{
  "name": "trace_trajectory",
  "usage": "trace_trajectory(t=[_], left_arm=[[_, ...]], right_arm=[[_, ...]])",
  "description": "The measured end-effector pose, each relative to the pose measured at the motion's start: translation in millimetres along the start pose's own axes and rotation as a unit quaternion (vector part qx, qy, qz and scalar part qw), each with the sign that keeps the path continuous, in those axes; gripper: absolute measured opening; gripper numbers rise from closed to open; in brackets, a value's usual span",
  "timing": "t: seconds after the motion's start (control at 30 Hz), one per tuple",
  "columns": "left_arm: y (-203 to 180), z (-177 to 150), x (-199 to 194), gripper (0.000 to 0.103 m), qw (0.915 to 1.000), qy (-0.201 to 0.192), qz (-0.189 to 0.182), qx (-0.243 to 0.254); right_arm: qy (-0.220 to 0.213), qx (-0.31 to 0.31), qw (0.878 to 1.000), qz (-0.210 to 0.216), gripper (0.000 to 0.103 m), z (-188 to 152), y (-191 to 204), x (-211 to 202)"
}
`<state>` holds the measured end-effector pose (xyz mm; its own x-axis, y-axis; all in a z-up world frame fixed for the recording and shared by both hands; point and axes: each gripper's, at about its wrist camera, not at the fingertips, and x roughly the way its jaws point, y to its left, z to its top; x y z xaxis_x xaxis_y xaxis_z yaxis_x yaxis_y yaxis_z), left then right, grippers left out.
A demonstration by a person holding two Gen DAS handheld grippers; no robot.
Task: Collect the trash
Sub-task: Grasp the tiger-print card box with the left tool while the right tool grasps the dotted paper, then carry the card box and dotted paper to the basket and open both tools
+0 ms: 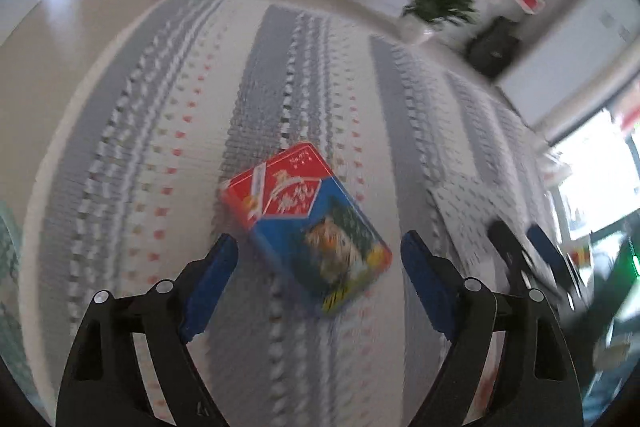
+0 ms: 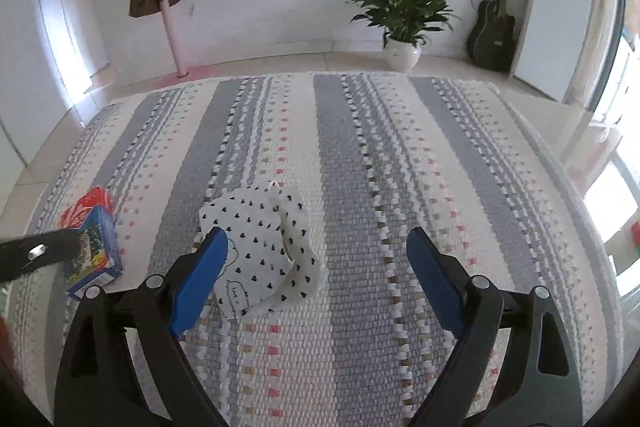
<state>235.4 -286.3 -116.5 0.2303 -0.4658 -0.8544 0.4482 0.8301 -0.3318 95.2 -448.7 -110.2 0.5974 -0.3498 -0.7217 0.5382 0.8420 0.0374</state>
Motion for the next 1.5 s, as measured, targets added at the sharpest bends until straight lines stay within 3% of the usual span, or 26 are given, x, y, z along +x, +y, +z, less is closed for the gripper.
trace_trajectory(t=[0.07, 0.13, 0.2, 0.3, 0.4, 0.53, 0.7, 0.83, 0.9, 0.97, 1.13, 1.27, 1.37, 1.5], left_arm=[[-14, 1, 11, 0.081, 0.9992, -0.001, 0.036, 0.019], [-31, 0, 21, 0.080, 0.9945, 0.002, 0.085, 0.061], [-42, -1, 28, 0.077, 0.9897, -0.003, 0.111, 0.090], [-39, -2, 25, 0.070, 0.9883, -0.011, 0.106, 0.109], [-36, -10, 16, 0.063, 0.9862, -0.007, 0.078, 0.146], [-18, -27, -5, 0.062, 0.9824, -0.028, 0.052, 0.178], [-1, -38, -23, 0.062, 0.9850, -0.047, 0.032, 0.163], [3, -49, -43, 0.062, 0.9805, -0.068, 0.040, 0.180], [7, -58, -60, 0.062, 0.9763, -0.082, 0.049, 0.194], [21, -71, -80, 0.062, 0.9722, -0.101, 0.063, 0.202], [76, -90, -117, 0.062, 0.9784, -0.109, 0.073, 0.160], [129, -90, -160, 0.062, 0.9844, -0.139, 0.065, 0.086], [165, -96, -188, 0.062, 0.9869, -0.153, 0.028, 0.045], [213, -111, -206, 0.062, 0.9845, -0.170, 0.034, -0.022]], right_arm=[[-0.003, -0.005, 1.000, 0.002, 0.086, 0, 2, -1], [-0.005, -0.013, 1.000, 0.004, 0.086, 0, 4, -2], [-0.002, -0.022, 1.000, 0.014, 0.086, -1, 7, -2], [0.001, -0.019, 1.000, 0.008, 0.086, -2, 6, -2], [0.016, -0.007, 1.000, 0.018, 0.086, 0, 1, 5], [0.021, 0.008, 1.000, 0.018, 0.086, 1, -4, 8], [0.015, -0.016, 1.000, 0.004, 0.054, 1, 6, 8], [0.031, -0.027, 0.999, 0.005, 0.043, 0, 11, 15], [0.040, -0.032, 0.999, 0.008, 0.020, -2, 12, 18], [0.019, -0.038, 0.999, 0.000, 0.010, -4, 16, 9], [0.000, -0.073, 0.997, -0.001, 0.007, -8, 29, -2], [-0.012, -0.058, 0.998, 0.035, 0.006, -8, 40, -24], [-0.043, -0.061, 0.995, 0.058, 0.006, 0, 69, -56], [-0.072, -0.083, 0.989, 0.098, 0.006, 6, 119, -94]])
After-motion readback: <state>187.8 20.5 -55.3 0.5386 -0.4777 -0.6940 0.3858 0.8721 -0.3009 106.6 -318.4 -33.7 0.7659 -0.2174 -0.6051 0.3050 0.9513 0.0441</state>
